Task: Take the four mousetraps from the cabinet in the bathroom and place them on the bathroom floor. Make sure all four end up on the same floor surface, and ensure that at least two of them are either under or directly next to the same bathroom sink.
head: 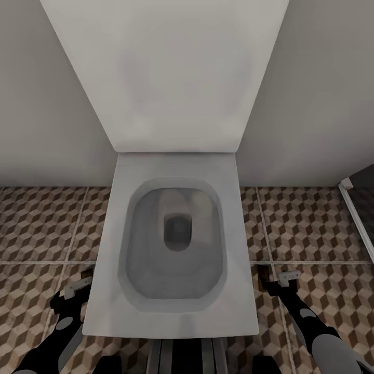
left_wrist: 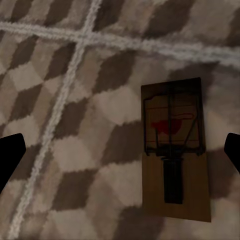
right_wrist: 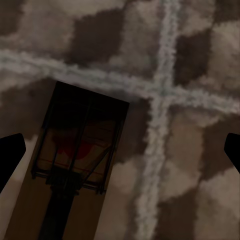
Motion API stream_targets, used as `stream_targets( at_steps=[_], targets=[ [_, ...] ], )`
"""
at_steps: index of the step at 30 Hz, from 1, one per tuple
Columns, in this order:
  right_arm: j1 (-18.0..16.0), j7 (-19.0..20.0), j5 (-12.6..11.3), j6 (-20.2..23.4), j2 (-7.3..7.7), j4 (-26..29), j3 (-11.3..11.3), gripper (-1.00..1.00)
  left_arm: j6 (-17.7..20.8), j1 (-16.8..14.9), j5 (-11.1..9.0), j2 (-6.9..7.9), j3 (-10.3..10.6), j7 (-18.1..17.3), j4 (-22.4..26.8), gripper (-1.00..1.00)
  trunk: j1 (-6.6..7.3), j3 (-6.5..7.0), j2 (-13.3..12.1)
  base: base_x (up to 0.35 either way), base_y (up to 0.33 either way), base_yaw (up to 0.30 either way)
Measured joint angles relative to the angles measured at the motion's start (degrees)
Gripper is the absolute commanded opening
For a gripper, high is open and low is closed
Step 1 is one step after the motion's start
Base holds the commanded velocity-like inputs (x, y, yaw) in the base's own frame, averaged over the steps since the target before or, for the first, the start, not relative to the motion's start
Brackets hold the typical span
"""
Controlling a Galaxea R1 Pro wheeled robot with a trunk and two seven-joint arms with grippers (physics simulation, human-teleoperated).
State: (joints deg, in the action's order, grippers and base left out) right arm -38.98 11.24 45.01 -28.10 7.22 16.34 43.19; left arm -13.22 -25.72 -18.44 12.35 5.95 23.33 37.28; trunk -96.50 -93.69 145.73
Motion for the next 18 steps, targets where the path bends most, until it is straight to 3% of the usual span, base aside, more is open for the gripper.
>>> stream_targets(
  at_steps=[7, 18],
  targets=[
    [0.0, 0.0, 0.0, 0.0, 0.0, 0.0, 0.0, 1.0, 0.0, 0.0, 0.0, 0.03, -0.1, 0.0, 0.0, 1.0, -0.02, 0.0, 0.0, -0.073, 0.0, 0.0],
    [0.0, -0.01, 0.0, 0.0, 0.0, 0.0, -0.03, 1.0, 0.0, 0.0, -0.05, 0.02, -0.1, 0.0, 0.0, 1.0, -0.03, 0.0, 0.0, -0.299, 0.0, 0.0]
  ],
)
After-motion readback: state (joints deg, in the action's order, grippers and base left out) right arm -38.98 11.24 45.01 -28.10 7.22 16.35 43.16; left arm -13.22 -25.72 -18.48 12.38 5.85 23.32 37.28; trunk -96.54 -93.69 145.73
